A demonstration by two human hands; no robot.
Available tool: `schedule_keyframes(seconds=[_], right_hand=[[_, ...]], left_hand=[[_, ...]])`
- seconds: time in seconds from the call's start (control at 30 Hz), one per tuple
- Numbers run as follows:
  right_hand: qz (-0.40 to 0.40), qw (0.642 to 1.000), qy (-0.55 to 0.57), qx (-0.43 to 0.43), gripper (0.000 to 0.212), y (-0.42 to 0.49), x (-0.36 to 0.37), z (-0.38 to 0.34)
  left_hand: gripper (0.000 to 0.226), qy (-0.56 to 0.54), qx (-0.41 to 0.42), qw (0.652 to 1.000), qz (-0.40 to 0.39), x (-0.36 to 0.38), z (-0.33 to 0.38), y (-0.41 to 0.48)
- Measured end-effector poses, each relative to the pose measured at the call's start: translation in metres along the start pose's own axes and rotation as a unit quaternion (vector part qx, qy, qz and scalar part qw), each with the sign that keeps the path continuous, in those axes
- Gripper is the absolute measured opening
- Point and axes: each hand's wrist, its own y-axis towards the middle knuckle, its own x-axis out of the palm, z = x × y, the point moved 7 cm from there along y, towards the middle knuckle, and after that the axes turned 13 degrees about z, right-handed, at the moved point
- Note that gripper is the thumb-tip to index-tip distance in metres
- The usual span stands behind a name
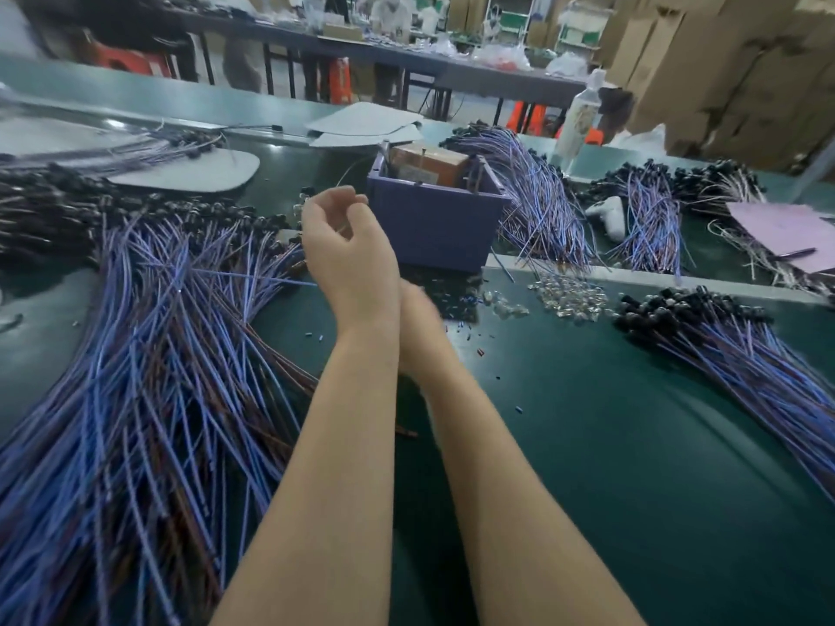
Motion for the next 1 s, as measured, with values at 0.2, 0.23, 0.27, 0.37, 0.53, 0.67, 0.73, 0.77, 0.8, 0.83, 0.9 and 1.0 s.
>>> schedule_keyframes(seconds=[0.2,0.23,0.27,0.37,0.53,0.67,0.73,0.77,0.8,0.83,0.9,1.0], right_hand=[[0.128,0.985,0.098,0.056,0.014,0.009,-0.074,0.027],[0.151,0.981,0.103,0.073,0.014,0.009,-0.084,0.034],[0.179,0.972,0.115,0.096,0.016,0.01,-0.096,0.042],[0.285,0.925,0.165,0.19,0.02,0.002,-0.129,0.074],[0.364,0.893,0.126,0.231,0.015,-0.008,-0.157,0.103],[0.38,0.896,-0.073,0.217,0.019,-0.011,-0.168,0.101],[0.375,0.889,-0.173,0.198,0.023,-0.013,-0.169,0.092],[0.366,0.888,-0.213,0.179,0.028,-0.013,-0.166,0.085],[0.35,0.894,-0.239,0.143,0.032,-0.01,-0.16,0.076],[0.321,0.91,-0.246,0.091,0.034,-0.005,-0.148,0.066],[0.22,0.945,-0.242,-0.006,0.037,0.006,-0.114,0.05],[0.061,0.942,-0.329,-0.027,0.042,0.009,-0.068,0.056]], left_hand=[[0.024,0.152,-0.02,0.986,-0.065,0.008,-0.037,0.001],[0.034,0.21,-0.027,0.969,-0.128,0.014,-0.045,-0.003],[0.041,0.261,-0.025,0.947,-0.185,0.019,-0.051,-0.01],[0.043,0.347,0.044,0.905,-0.242,0.023,-0.047,-0.021],[0.025,0.38,0.124,0.897,-0.187,0.025,-0.034,-0.016],[0.042,0.502,0.108,0.833,-0.204,0.014,-0.058,-0.014],[0.048,0.538,0.093,0.806,-0.227,0.01,-0.068,-0.014],[0.045,0.549,0.089,0.796,-0.24,0.011,-0.071,-0.016],[0.041,0.545,0.084,0.797,-0.249,0.013,-0.073,-0.017],[0.037,0.525,0.076,0.81,-0.252,0.015,-0.073,-0.02],[0.031,0.471,0.054,0.845,-0.248,0.02,-0.069,-0.025],[0.028,0.444,0.048,0.864,-0.232,0.023,-0.066,-0.029]])
